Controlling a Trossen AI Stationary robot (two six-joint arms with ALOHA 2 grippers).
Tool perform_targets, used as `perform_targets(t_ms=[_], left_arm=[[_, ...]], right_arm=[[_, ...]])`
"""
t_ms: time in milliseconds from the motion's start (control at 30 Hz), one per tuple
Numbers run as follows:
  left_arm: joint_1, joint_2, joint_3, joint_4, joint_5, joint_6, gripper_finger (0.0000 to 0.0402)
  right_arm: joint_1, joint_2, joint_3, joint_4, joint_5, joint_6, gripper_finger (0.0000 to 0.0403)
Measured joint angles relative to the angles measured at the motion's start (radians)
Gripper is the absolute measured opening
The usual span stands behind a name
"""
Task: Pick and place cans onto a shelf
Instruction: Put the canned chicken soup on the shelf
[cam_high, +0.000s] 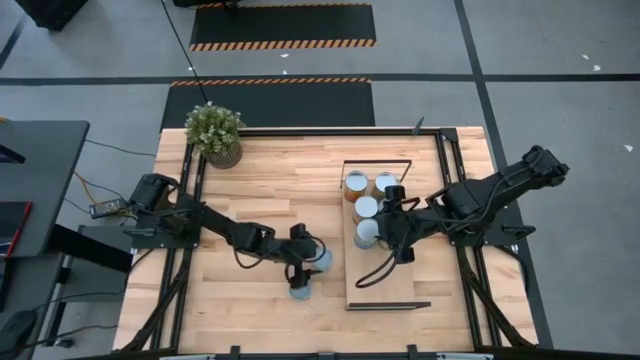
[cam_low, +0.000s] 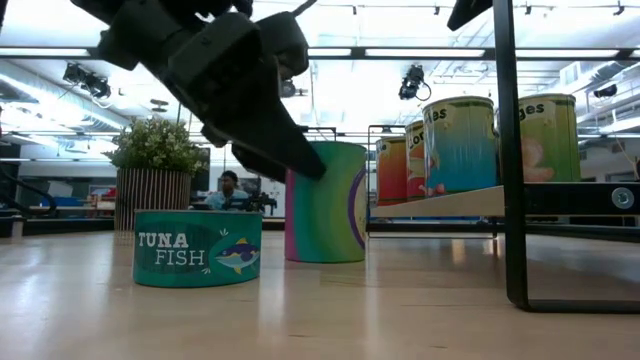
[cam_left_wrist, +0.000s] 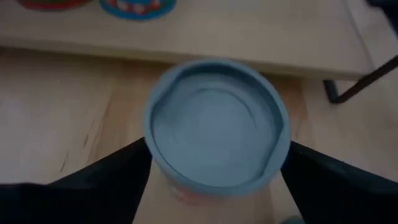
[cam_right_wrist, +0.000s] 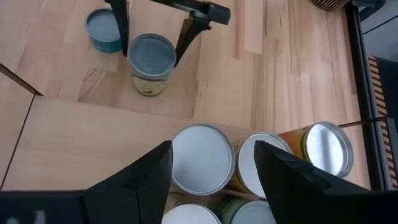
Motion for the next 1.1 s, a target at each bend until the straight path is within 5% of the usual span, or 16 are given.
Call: perform_targets(t_ms=[300, 800, 1100], left_arm=[[0.003, 0.000, 0.000, 0.080, -0.003, 0.014, 0.0280], [-0.001, 0.002, 0.171, 0.116, 0.031, 0.148, 0.0285], [0.054, 0.181, 0.301, 0.162, 0.163, 0.169, 0.0286]], right_arm=[[-0.003, 0.000, 0.000, 0.000, 0.004, 0.006, 0.0233], [0.005, -0.051, 0.000, -0.051, 0.006, 0.059, 0.0233], [0.005, -0.053, 0.000, -0.058, 0.000, 0.081, 0.0233]])
